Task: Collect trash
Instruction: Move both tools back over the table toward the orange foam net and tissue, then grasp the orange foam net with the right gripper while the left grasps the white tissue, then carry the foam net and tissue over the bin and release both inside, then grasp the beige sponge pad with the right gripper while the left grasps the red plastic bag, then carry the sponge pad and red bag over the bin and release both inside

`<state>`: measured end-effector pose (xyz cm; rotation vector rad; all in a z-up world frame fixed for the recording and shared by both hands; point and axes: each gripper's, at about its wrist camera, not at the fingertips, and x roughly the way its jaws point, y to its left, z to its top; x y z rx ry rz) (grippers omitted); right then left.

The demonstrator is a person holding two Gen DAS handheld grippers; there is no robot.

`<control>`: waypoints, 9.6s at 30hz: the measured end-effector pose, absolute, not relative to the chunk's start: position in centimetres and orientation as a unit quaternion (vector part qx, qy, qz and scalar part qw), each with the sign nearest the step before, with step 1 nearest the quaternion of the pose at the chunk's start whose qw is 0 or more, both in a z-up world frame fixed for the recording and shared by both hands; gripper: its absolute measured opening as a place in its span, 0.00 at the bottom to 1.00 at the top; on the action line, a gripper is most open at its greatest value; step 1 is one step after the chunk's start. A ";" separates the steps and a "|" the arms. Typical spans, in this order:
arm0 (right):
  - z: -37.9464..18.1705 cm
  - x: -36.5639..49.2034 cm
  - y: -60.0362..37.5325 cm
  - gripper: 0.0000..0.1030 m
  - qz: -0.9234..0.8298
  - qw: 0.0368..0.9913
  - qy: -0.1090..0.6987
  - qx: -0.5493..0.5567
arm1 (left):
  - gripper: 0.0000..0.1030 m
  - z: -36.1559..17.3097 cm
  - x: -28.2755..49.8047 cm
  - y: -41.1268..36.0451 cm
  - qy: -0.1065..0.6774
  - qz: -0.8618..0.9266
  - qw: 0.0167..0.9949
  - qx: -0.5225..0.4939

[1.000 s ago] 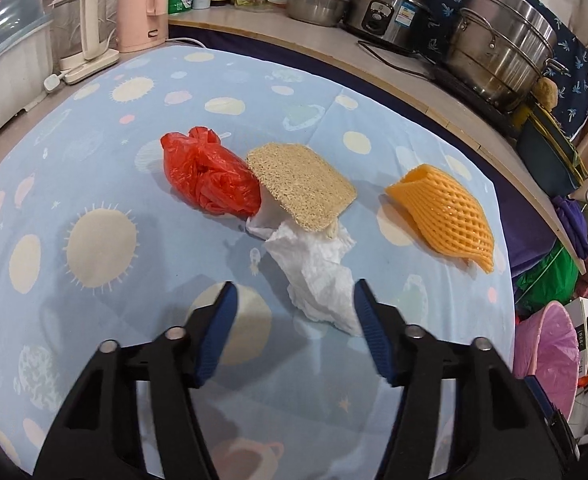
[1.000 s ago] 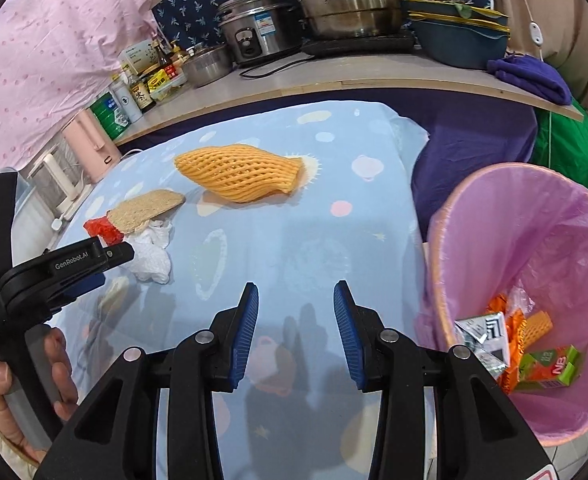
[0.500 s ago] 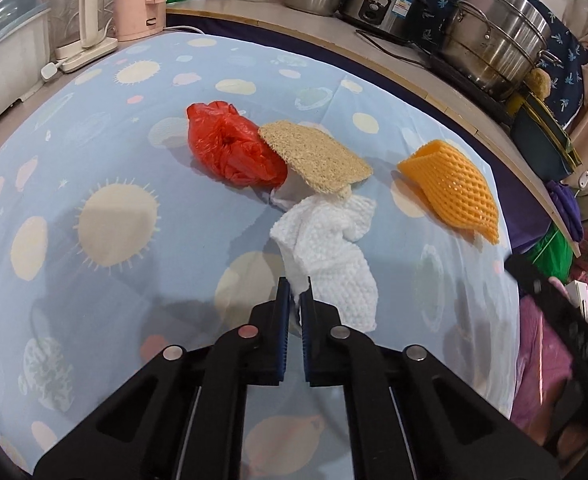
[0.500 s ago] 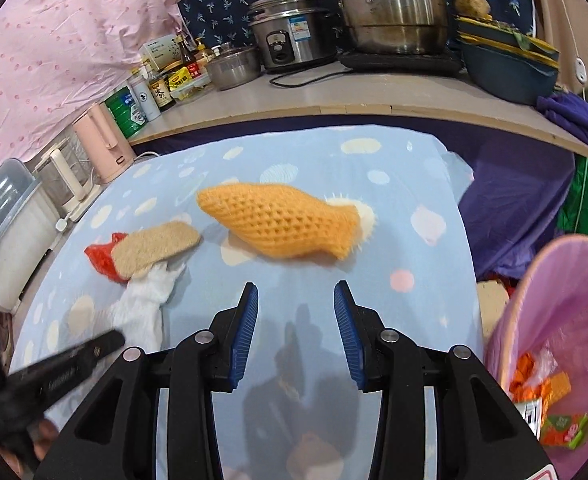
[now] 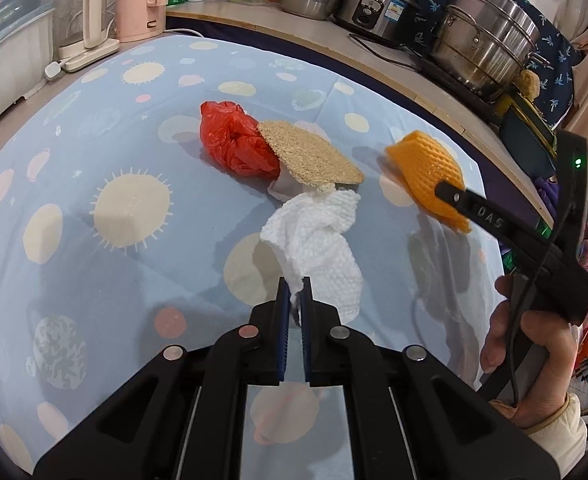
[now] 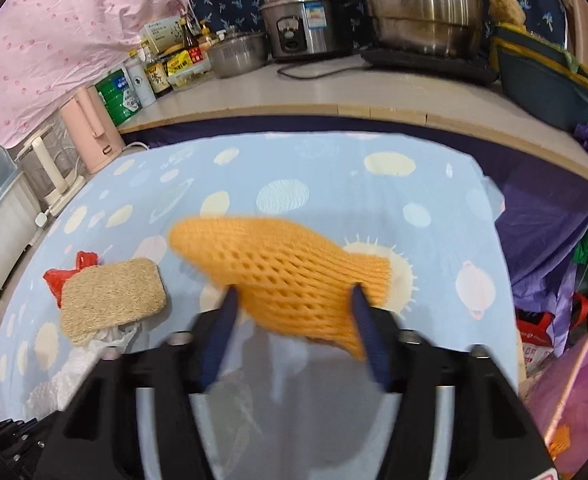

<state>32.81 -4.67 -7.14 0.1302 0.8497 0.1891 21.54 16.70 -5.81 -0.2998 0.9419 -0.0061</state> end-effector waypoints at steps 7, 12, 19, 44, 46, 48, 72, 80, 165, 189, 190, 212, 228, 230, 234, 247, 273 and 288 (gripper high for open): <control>-7.2 29.6 -5.3 0.11 0.099 0.899 0.417 0.088 | 0.03 -5.4 21.9 16.8 0.448 0.001 0.881 -0.151; -6.5 25.3 -5.9 0.10 0.111 0.897 0.416 0.097 | 0.03 -4.4 20.9 16.0 0.440 -0.006 0.886 -0.146; -5.6 19.0 -7.4 0.10 0.119 0.894 0.417 0.114 | 0.03 -2.5 18.4 14.9 0.427 -0.016 0.893 -0.143; -0.6 8.6 -12.3 0.10 0.140 0.905 0.368 0.164 | 0.01 8.6 8.7 11.8 0.328 -0.056 0.935 -0.119; -0.4 8.4 -11.6 0.10 0.148 0.905 0.367 0.158 | 0.01 9.2 8.4 11.8 0.322 -0.054 0.938 -0.118; -0.3 8.1 -11.2 0.10 0.152 0.906 0.365 0.154 | 0.00 9.7 8.0 11.9 0.316 -0.053 0.940 -0.120; -2.2 5.2 -13.8 0.11 0.114 0.902 0.386 0.155 | 0.63 -4.6 8.2 8.5 0.462 -0.056 0.882 -0.073; -2.0 4.8 -14.1 0.11 0.107 0.904 0.385 0.152 | 0.15 -8.1 9.2 8.0 0.505 -0.065 0.858 -0.072; -2.4 10.4 -23.9 0.38 -0.029 0.916 0.345 0.203 | 0.47 0.9 15.4 -6.2 0.398 -0.181 0.899 -0.008; -7.5 13.9 -3.5 0.39 0.161 0.868 0.448 0.138 | 0.64 -2.7 14.9 20.1 0.425 0.057 0.898 -0.098; -7.9 14.1 -2.8 0.39 0.168 0.865 0.453 0.138 | 0.64 -2.8 15.1 20.7 0.425 0.061 0.897 -0.102; -9.4 20.8 0.3 0.45 0.185 0.865 0.449 0.127 | 0.72 -4.5 21.7 22.5 0.429 0.040 0.896 -0.110; -6.7 21.0 -2.0 0.10 0.192 0.872 0.421 0.161 | 0.60 -6.7 31.5 21.6 0.440 0.039 0.891 -0.107; -6.4 21.2 -2.4 0.09 0.187 0.875 0.416 0.159 | 0.44 -7.2 32.0 21.5 0.452 0.022 0.884 -0.114; -5.8 21.2 -3.2 0.08 0.184 0.879 0.407 0.166 | 0.29 -6.9 31.0 20.6 0.449 0.007 0.887 -0.103; -2.4 18.3 -7.9 0.06 0.151 0.902 0.361 0.183 | 0.27 -3.8 22.4 16.9 0.439 -0.041 0.895 -0.072; 0.8 8.5 -22.1 0.05 0.042 0.928 0.286 0.233 | 0.28 0.0 10.8 0.9 0.436 -0.178 0.882 -0.014; 0.7 6.9 -30.4 0.05 -0.030 0.932 0.253 0.259 | 0.28 0.6 12.1 -8.6 0.434 -0.250 0.865 0.010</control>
